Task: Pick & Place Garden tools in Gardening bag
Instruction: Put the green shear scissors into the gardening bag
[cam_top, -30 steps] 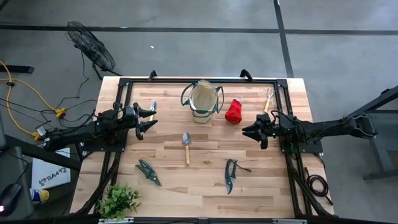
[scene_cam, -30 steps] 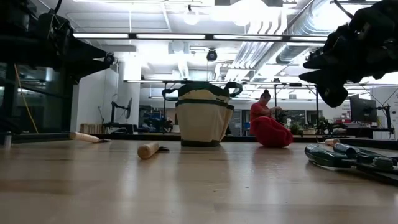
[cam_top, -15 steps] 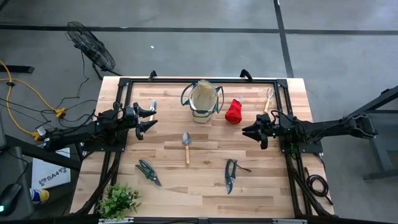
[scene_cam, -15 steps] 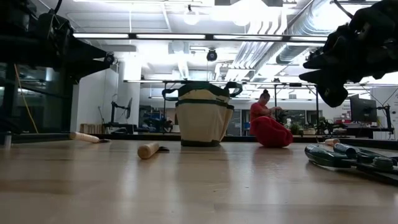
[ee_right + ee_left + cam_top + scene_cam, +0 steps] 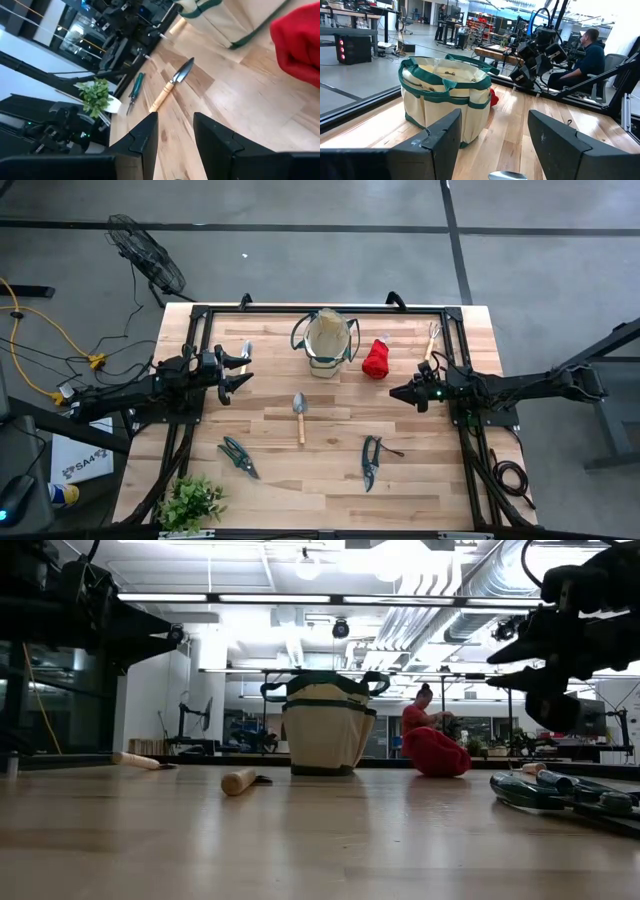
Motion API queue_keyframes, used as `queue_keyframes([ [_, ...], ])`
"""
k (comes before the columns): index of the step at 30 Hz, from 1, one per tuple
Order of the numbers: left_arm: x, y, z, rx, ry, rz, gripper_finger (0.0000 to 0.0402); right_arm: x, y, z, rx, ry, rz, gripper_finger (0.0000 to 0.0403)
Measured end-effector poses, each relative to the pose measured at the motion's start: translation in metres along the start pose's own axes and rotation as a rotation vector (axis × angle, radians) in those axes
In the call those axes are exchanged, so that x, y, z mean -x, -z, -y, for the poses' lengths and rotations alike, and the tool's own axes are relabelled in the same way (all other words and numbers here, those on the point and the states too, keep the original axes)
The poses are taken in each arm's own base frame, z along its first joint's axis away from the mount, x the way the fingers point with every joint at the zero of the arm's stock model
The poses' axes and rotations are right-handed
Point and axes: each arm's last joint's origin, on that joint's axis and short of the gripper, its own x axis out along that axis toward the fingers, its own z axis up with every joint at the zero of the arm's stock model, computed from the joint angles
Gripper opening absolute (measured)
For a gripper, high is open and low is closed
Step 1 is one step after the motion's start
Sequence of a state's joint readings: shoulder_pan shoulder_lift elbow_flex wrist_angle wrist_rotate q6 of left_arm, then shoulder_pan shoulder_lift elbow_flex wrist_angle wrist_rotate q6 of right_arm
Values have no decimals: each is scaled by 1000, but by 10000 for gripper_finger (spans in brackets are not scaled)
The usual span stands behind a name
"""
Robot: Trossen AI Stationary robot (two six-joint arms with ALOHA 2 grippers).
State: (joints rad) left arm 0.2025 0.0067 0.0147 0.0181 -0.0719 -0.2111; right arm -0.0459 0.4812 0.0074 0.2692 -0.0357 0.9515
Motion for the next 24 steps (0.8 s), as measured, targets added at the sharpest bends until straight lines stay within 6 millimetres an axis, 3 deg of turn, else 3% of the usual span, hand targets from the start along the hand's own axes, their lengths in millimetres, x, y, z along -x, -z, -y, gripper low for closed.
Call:
queue_keyframes([
  [9, 0, 0, 0, 0, 0, 0, 223, 0, -8, -9, -77, 89, 13, 116],
  [19, 0, 0, 0, 0, 0, 1, 223, 6, -41, -22, -177, 492, 92, 116],
  [24, 0, 0, 0, 0, 0, 0, 223, 1, -60, -29, -231, 615, 107, 116],
])
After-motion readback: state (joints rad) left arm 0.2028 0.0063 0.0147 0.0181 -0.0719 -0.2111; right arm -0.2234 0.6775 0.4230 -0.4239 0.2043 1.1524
